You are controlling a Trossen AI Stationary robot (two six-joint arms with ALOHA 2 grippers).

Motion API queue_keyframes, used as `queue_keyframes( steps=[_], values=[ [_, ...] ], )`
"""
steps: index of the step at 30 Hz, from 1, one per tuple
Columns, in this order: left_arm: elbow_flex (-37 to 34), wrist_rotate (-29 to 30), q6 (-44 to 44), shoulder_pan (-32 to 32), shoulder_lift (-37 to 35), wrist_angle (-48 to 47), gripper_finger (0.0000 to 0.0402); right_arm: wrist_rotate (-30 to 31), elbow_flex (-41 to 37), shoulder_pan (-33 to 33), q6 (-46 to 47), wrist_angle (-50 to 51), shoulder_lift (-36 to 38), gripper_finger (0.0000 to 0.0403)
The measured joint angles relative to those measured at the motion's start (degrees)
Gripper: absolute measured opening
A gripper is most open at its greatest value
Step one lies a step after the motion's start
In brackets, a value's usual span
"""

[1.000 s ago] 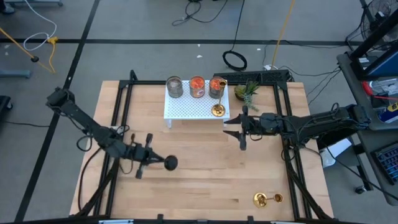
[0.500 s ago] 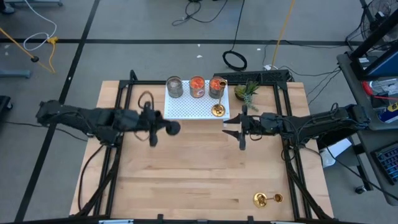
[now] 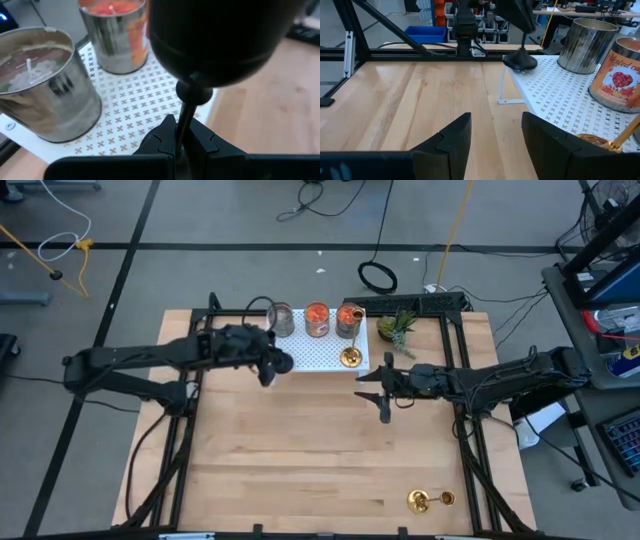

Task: Pick & Place candle stick holders
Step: Put the black candle holder on the shelf aligned with the other candle holders

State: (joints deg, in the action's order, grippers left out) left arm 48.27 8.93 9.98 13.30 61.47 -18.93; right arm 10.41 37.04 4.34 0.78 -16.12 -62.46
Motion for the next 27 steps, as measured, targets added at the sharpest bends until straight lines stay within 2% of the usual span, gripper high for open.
queue_keyframes(
  steps=[9,23,27],
  values=[
    [0.00,-0.13,-1.88,2.58,2.70,2.32,0.0014,-0.02,0.00,0.00,0.00,0.02,-0.02,0.0171],
    [0.00,0.52,-2.74,4.49,2.69,1.97,0.0014,-0.02,0.00,0.00,0.02,0.07,0.01,0.0171],
    [0.00,0.07,-2.46,5.07,2.69,1.67,0.0032,-0.02,0.00,0.01,0.02,0.07,0.01,0.0171]
  ],
)
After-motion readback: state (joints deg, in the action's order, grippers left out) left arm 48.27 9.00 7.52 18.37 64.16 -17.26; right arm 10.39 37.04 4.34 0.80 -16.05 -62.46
